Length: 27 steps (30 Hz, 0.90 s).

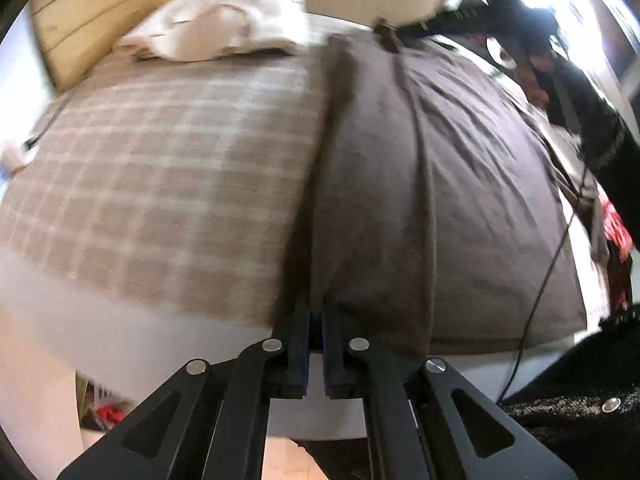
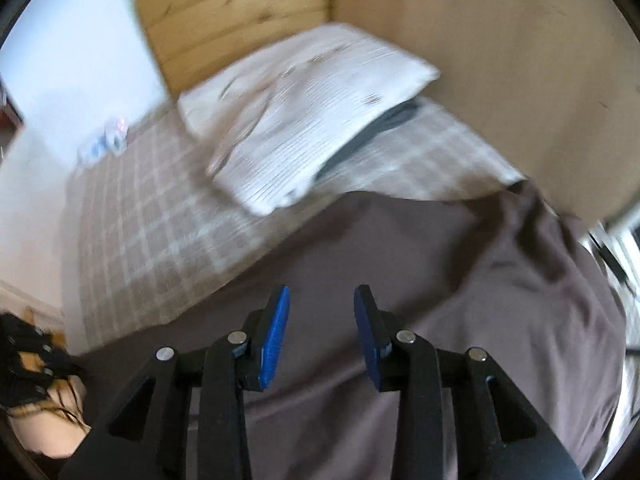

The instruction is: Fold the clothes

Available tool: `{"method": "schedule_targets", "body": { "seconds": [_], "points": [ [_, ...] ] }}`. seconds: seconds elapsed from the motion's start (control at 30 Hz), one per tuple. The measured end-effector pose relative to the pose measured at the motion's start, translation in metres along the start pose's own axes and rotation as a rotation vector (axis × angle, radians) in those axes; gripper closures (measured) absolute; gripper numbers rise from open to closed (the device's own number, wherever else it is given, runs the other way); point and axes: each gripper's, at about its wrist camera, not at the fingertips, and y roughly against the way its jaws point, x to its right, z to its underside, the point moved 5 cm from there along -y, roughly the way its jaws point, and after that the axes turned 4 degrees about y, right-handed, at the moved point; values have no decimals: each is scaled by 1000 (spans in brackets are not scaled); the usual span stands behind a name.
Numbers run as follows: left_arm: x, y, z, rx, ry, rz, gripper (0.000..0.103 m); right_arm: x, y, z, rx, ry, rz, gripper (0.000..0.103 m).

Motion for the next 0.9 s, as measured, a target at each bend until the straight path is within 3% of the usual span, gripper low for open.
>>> {"method": "schedule_targets", "body": {
  "seconds": [0.07, 0.17, 0.3, 0.37, 0.43, 0.53, 0.6, 0.67, 0.73, 0.8, 0.9],
  "points": [
    [-4, 0, 2, -13, 22, 11, 92, -12, -23, 3, -61, 35, -3, 70],
    [-4, 6, -2, -13, 4, -43, 76, -15, -44, 13, -106, 78, 37, 69],
    [3, 23, -25, 107, -2, -54, 74, 4, -21, 9, 37, -19, -13, 70],
    [10, 20, -37, 148, -23, -42, 74, 16, -27, 5, 51, -30, 23, 70],
    [15, -1, -40, 101, -36, -4, 73, 27, -39, 1, 37, -26, 65, 70],
    [9, -33, -34, 33, -45, -79, 71, 39, -52, -6, 29, -15, 98, 68],
    [-1, -34, -30, 25, -15, -88, 71, 43, -48, -14, 13, -16, 89, 68],
    [-8, -29, -27, 35, 8, -99, 71, 46, -35, -24, 51, -20, 80, 67],
    [-10, -24, -24, 42, 19, -91, 67, 46, -32, -33, 48, 3, 85, 58],
    [-8, -30, -21, 23, -10, -88, 60, 46, -35, -42, 29, 34, 94, 57],
    [-3, -42, -17, -8, -63, -103, 59, 44, -49, -53, -12, 119, 106, 57]
  ]
}}
